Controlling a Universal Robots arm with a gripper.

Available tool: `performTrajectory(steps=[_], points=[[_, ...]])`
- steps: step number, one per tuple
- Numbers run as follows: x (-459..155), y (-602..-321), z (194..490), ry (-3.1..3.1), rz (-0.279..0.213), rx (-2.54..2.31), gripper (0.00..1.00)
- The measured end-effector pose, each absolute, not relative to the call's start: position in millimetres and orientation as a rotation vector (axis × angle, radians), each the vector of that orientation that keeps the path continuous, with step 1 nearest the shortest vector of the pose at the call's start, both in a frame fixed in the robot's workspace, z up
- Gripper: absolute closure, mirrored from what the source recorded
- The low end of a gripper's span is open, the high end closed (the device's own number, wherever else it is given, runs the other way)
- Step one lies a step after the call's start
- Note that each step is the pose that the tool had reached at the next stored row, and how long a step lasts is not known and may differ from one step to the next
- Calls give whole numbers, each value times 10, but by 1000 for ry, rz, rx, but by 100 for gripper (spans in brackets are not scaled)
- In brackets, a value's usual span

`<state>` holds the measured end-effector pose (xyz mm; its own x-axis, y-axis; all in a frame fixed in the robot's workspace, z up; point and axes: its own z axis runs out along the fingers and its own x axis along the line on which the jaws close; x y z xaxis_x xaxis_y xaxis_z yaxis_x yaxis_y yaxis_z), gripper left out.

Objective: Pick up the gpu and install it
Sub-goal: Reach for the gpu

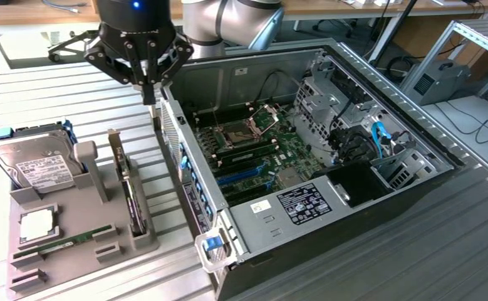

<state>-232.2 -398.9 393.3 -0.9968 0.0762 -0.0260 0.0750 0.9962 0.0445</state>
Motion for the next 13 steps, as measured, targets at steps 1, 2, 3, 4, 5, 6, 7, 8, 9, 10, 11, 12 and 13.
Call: performTrajectory(steps=[1, 2, 3, 4, 5, 6, 7, 8, 9, 10, 11, 12, 13], points=[[-2326, -3989, 3933, 3111, 68, 118, 89], [-2331, -3989, 3933, 3111, 68, 118, 89], [-2345, -3989, 3933, 3111, 68, 118, 89], [-2352, -3989, 3933, 3111, 68, 118, 89], [-2356, -3989, 3933, 3111, 68, 118, 89], [-2359, -3989, 3933, 3111, 68, 118, 89], [-2363, -3989, 3933, 3111, 68, 118, 89], [-2368, -3989, 3933, 3111, 68, 118, 89], [-2371, -3989, 3933, 3111, 68, 118, 89], [-2373, -3989, 3933, 3111, 68, 118, 89], [-2376, -3989, 3933, 3111, 68, 118, 89], [-2378, -3989, 3933, 3111, 68, 118, 89], [-2381, -3989, 3933, 3111, 68, 118, 89]])
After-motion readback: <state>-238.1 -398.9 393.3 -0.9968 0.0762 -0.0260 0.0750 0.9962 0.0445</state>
